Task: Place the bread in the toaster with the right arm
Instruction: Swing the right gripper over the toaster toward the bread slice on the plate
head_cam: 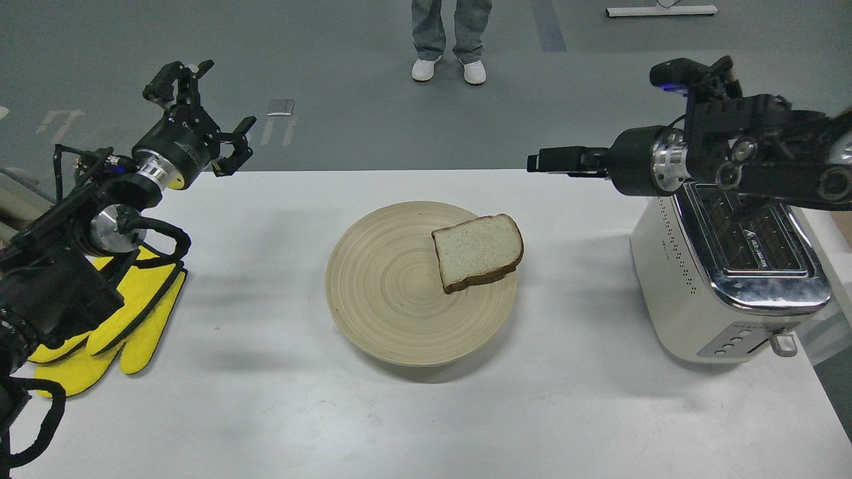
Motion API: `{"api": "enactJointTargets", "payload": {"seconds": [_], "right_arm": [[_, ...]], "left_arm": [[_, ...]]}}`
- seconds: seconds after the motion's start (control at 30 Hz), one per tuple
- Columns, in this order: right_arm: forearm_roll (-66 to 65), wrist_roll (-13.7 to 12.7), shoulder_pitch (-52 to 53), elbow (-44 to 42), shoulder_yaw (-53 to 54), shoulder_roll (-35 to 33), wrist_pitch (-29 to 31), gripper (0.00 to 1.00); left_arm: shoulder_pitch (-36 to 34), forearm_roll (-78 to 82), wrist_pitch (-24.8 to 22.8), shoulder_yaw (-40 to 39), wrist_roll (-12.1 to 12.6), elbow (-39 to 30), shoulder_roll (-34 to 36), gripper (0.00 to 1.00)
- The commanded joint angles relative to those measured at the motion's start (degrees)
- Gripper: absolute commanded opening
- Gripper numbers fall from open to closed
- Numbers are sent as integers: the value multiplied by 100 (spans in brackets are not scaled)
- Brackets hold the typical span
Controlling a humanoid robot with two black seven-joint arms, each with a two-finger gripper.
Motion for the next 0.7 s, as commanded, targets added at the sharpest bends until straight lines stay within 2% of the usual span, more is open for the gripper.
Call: {"api": "enactJointTargets", "payload": {"seconds": [0.0, 0.2, 0.67], "right_arm": [[14, -40, -141, -267, -138, 357, 0, 100], [40, -198, -432, -628, -173, 691, 9, 100], [373, -198, -1205, -1349, -244, 1218, 9, 100]], "left_arm": [[-1, 8, 0, 0, 1, 0, 0, 100], [-1, -1, 0, 0, 1, 0, 0, 100], [-1, -1, 0, 0, 1, 0, 0, 100]]}}
